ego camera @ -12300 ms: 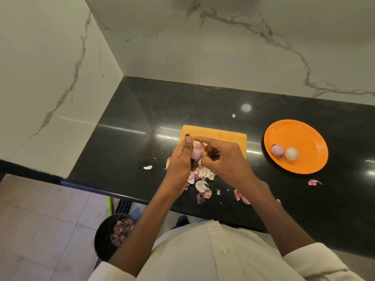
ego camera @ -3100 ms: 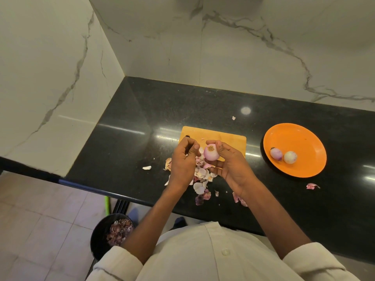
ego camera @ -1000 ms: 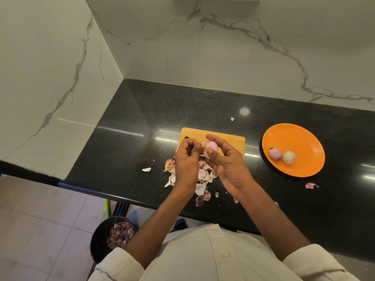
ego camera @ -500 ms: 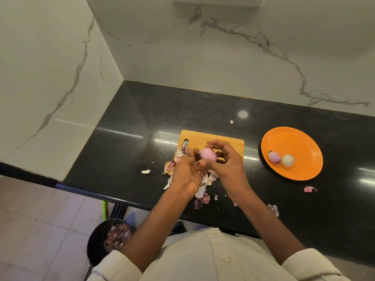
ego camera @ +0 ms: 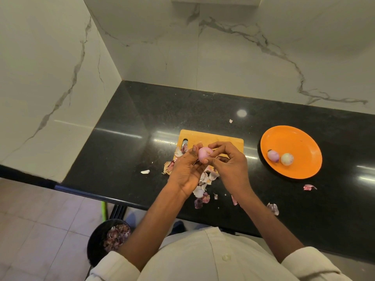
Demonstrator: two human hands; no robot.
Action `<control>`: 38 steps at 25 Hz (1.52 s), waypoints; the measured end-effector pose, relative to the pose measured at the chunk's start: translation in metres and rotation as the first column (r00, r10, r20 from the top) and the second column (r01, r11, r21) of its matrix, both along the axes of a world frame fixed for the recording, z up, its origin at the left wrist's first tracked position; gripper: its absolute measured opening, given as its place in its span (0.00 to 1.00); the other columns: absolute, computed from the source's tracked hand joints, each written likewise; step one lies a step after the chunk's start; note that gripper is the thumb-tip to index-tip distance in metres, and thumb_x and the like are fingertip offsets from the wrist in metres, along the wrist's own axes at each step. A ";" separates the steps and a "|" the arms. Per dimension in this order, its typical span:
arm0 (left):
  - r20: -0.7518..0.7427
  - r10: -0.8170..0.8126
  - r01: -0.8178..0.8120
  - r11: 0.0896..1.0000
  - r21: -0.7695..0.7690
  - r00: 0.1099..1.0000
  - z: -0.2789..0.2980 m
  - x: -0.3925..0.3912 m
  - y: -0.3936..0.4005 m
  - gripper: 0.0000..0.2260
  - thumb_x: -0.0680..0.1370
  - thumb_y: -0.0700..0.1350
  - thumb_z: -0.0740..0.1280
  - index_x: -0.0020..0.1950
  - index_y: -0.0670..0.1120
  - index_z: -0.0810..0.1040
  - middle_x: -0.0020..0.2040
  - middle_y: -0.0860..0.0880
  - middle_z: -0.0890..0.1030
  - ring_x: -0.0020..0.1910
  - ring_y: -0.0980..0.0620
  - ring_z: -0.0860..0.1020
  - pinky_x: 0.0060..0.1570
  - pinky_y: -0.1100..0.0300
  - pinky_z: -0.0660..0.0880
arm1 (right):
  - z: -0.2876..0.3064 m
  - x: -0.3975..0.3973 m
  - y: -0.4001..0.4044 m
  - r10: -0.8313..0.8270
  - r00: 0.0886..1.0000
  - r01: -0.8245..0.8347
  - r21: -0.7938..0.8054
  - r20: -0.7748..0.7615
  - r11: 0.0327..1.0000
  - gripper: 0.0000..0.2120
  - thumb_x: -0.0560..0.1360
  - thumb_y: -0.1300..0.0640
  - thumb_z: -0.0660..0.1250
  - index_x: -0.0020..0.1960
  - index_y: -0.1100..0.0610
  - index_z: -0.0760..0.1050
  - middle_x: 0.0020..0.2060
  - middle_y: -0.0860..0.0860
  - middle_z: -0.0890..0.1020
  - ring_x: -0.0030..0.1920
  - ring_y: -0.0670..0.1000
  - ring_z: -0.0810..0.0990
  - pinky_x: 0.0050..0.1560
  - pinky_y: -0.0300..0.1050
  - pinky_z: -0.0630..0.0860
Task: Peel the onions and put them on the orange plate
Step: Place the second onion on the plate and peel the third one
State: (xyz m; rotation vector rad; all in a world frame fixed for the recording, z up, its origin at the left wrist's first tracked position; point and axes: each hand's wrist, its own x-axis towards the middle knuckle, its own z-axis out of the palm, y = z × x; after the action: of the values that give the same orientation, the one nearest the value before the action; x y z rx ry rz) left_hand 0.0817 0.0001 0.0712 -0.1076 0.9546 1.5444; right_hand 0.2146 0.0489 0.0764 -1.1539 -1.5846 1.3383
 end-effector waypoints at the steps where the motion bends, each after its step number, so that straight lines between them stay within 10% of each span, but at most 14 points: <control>1: -0.012 -0.002 0.002 1.000 0.003 1.000 0.001 0.000 -0.001 0.13 0.76 0.45 0.72 0.57 0.40 0.83 0.56 0.38 0.84 0.49 0.45 0.85 0.48 0.55 0.86 | 0.002 0.000 0.000 -0.031 0.998 0.027 -0.070 -0.047 0.997 0.10 0.71 0.62 0.80 0.47 0.59 0.81 0.53 0.47 0.86 0.57 0.48 0.84 0.57 0.53 0.84; 10: 0.070 0.107 -0.111 0.992 0.059 0.992 0.007 0.014 0.000 0.13 0.78 0.42 0.70 0.62 0.41 0.78 0.61 0.38 0.80 0.46 0.50 0.85 0.36 0.63 0.82 | 0.009 -0.023 -0.003 -0.261 0.956 0.199 -0.356 -0.136 0.913 0.05 0.76 0.62 0.77 0.51 0.58 0.88 0.49 0.49 0.88 0.47 0.44 0.84 0.41 0.35 0.79; 16: 0.128 0.139 -0.138 0.990 -0.018 0.982 0.000 0.013 0.003 0.07 0.80 0.43 0.70 0.57 0.43 0.80 0.66 0.36 0.81 0.57 0.41 0.83 0.42 0.54 0.87 | 0.007 -0.034 -0.005 -0.367 0.929 0.324 -0.391 -0.039 0.861 0.10 0.82 0.61 0.70 0.46 0.52 0.86 0.43 0.48 0.88 0.48 0.49 0.85 0.49 0.46 0.83; 18: 0.108 0.127 -0.124 0.992 -0.033 0.986 -0.001 0.006 0.002 0.14 0.74 0.45 0.74 0.59 0.46 0.80 0.70 0.36 0.79 0.61 0.40 0.82 0.55 0.49 0.84 | 0.010 -0.031 -0.004 -0.312 0.947 0.257 -0.406 -0.075 0.877 0.11 0.84 0.60 0.66 0.50 0.53 0.86 0.47 0.49 0.88 0.51 0.51 0.86 0.51 0.47 0.83; 25: 0.179 0.146 -0.139 0.989 -0.050 0.973 0.002 -0.013 0.001 0.07 0.82 0.35 0.68 0.56 0.46 0.80 0.48 0.44 0.86 0.46 0.48 0.87 0.43 0.54 0.87 | 0.007 -0.031 -0.012 -0.052 0.971 -0.027 -0.329 -0.231 0.944 0.16 0.81 0.70 0.67 0.63 0.56 0.83 0.57 0.52 0.87 0.62 0.51 0.84 0.64 0.49 0.81; 31: 0.094 0.129 -0.125 0.991 -0.055 0.987 -0.004 -0.017 0.002 0.08 0.84 0.42 0.69 0.61 0.42 0.80 0.51 0.43 0.83 0.51 0.48 0.82 0.47 0.56 0.85 | 0.009 -0.035 -0.019 -0.271 0.843 -0.074 -0.600 -0.465 0.797 0.13 0.83 0.68 0.62 0.62 0.61 0.84 0.63 0.58 0.84 0.64 0.58 0.84 0.65 0.55 0.82; 38: 0.048 -0.028 0.031 0.996 -0.078 0.998 -0.004 -0.009 -0.005 0.14 0.77 0.52 0.73 0.56 0.44 0.82 0.51 0.43 0.86 0.48 0.50 0.85 0.44 0.57 0.84 | 0.011 -0.051 -0.023 -0.445 0.802 0.045 -0.703 -0.398 0.710 0.06 0.77 0.66 0.73 0.53 0.63 0.82 0.47 0.58 0.87 0.51 0.56 0.87 0.51 0.49 0.86</control>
State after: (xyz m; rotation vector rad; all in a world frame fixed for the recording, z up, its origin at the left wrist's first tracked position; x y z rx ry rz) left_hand 0.0723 -0.0045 0.0672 -0.1835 0.9761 1.4716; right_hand 0.1639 0.0256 0.0878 -1.1757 -0.4799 1.8942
